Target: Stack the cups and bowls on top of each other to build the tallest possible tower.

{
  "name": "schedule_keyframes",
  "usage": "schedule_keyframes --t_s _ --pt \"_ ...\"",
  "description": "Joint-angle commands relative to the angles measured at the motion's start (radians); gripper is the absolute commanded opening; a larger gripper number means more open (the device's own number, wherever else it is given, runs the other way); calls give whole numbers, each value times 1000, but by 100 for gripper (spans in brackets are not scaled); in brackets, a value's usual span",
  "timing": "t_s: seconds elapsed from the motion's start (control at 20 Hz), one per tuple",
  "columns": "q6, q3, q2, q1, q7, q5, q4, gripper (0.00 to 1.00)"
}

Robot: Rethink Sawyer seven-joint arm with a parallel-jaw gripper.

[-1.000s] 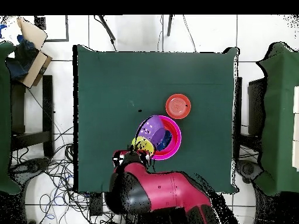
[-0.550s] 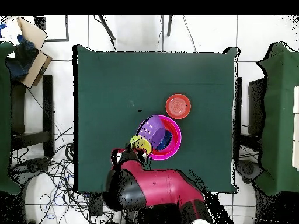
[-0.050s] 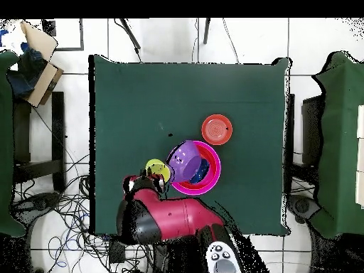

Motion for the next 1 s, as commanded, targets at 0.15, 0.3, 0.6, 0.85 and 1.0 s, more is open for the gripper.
schedule_keyframes --t_s 0.15,0.3,0.6,0.85,1.0 --pt "-56 -55 129 34 159 25 -75 0" --pt "-77 -69 159 43 156 26 -95 0" --pt "-118 -96 222 55 148 21 -135 0" --pt "-155 -102 273 32 131 -8 -162 0" --pt "-154 -82 277 -8 113 -37 -159 0"
